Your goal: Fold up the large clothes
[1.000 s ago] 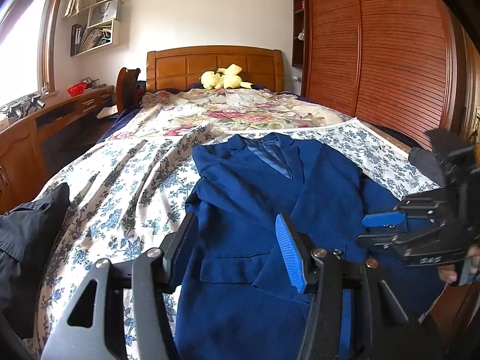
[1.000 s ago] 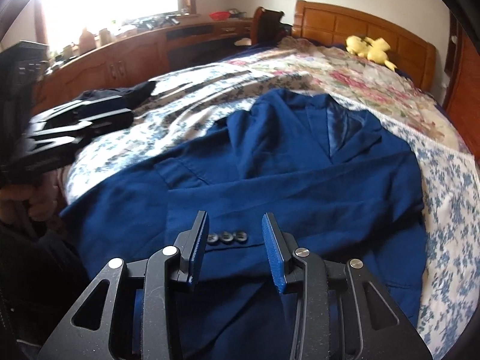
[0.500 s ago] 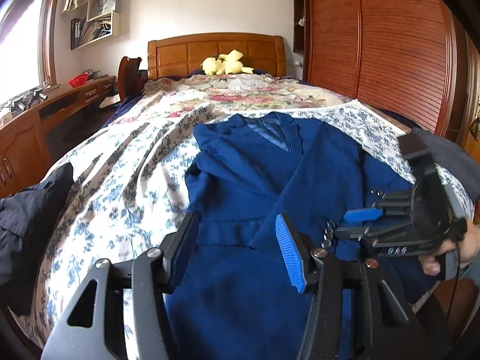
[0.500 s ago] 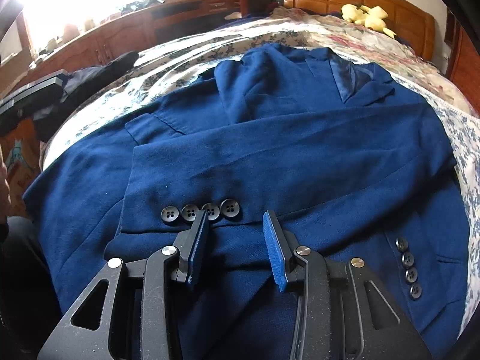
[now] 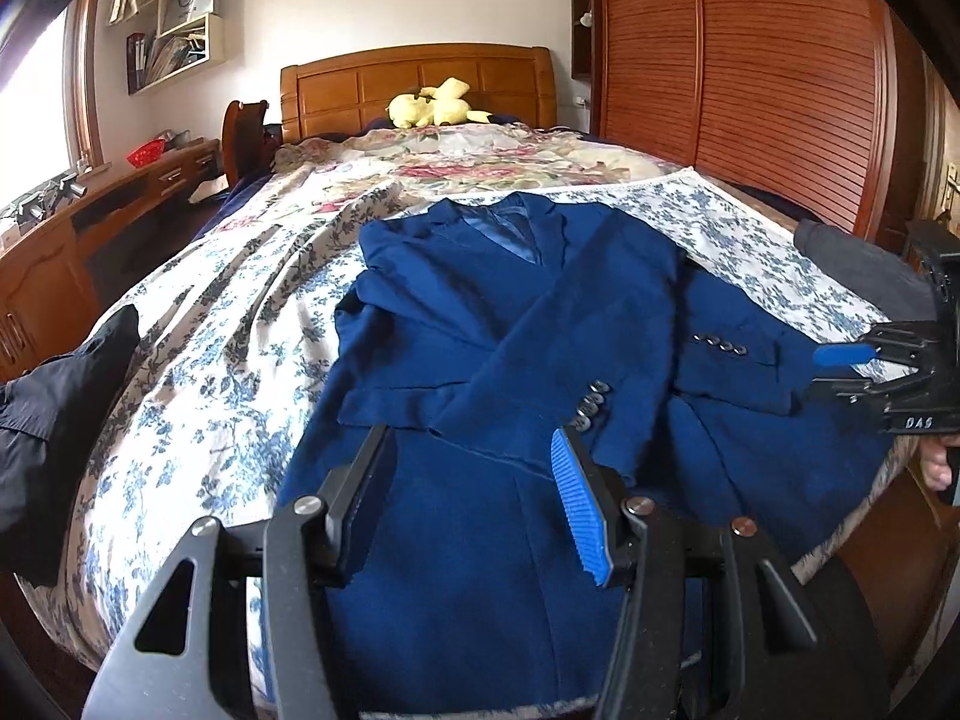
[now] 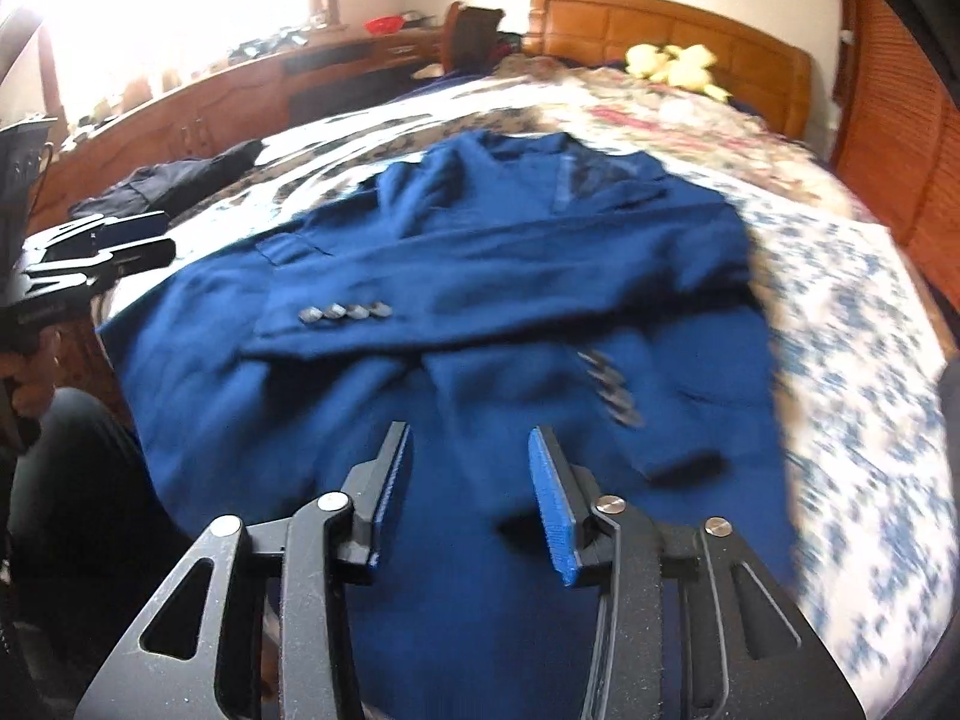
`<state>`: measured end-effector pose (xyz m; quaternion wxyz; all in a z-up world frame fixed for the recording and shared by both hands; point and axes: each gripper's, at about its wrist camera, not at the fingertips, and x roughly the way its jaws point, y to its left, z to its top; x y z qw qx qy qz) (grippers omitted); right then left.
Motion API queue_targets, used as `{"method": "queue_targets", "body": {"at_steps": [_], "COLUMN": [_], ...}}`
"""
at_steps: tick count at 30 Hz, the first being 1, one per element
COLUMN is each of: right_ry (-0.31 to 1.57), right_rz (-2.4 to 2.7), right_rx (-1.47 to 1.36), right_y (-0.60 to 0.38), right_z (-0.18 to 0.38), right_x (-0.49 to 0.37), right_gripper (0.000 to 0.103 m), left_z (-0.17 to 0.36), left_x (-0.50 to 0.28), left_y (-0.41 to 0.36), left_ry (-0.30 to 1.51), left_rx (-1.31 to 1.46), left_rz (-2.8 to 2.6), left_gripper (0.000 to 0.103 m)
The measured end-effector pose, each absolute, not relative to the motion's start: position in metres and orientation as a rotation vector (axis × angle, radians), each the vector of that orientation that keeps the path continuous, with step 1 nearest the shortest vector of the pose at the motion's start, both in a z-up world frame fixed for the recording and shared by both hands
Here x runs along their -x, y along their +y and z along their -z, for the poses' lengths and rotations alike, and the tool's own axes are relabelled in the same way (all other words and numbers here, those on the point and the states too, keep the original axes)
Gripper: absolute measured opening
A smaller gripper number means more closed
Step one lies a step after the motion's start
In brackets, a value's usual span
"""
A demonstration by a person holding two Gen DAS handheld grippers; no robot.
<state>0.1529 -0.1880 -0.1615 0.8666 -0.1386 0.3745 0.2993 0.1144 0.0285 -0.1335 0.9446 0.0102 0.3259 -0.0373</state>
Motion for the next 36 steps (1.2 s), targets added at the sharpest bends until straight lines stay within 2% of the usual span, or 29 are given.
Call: {"method": "queue_targets", "body": {"at_steps": [3,18,31,36], "right_ry": [0.792,0.883,0.899,0.908], "right_rz": [-0.565,-0.444,-0.447,-0.435], "right_rx": [0.286,0.205,0.140,0.130], "right_y": [-0.221,-0.311,-0.323,-0.321], "right_z": [0.163,0.187,0.202,0.201], "right_x": [-0.146,-0.146,-0.148,-0.148], "right_gripper": [0.055,0.055,0.056,0.053], "left_z": [0.136,0.152,0.189,0.201], "left_x": [-0.111,-0.114,-0.130,-0.133], "left_y": [0.028,0.061,0.109,0.118], "left_ry": [0.680,0.763,0.854,0.875], "left_rx": [-0.026,-0.030,0.022,0.044], "left_rz": [0.071,-0.023,-0.047,-0.009], "left_gripper": [0.053,0.053,0.053,0.054]}}
